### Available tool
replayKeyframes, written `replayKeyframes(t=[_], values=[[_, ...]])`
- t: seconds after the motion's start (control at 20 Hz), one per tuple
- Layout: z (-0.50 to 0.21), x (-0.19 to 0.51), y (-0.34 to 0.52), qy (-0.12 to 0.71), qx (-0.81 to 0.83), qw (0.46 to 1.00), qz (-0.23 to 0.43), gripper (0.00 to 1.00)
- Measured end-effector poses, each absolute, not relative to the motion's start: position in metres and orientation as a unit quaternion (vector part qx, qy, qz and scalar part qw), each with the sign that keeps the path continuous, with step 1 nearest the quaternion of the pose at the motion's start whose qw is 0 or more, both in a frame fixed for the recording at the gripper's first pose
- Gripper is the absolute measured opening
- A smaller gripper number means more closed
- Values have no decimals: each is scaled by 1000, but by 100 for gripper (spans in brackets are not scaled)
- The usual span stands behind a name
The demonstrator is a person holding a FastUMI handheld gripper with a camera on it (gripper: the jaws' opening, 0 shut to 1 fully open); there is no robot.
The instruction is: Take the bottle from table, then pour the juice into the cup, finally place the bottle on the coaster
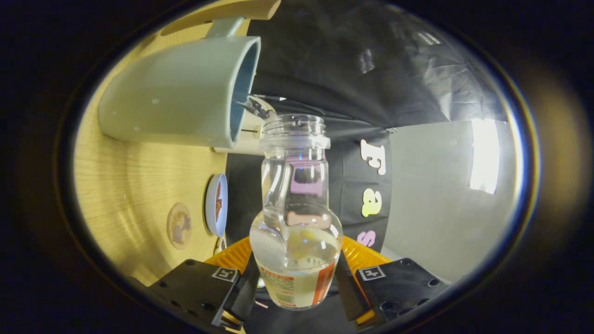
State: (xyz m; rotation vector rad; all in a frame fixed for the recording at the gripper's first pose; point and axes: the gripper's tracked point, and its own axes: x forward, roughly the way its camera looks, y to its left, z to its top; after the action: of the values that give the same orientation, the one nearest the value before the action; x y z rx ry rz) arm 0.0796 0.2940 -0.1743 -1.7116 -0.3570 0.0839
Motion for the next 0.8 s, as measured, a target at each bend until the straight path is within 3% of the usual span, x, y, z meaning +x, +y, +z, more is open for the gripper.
replayKeyframes(t=[0.8], values=[[-169, 81, 295, -162, -756, 634, 32, 78]])
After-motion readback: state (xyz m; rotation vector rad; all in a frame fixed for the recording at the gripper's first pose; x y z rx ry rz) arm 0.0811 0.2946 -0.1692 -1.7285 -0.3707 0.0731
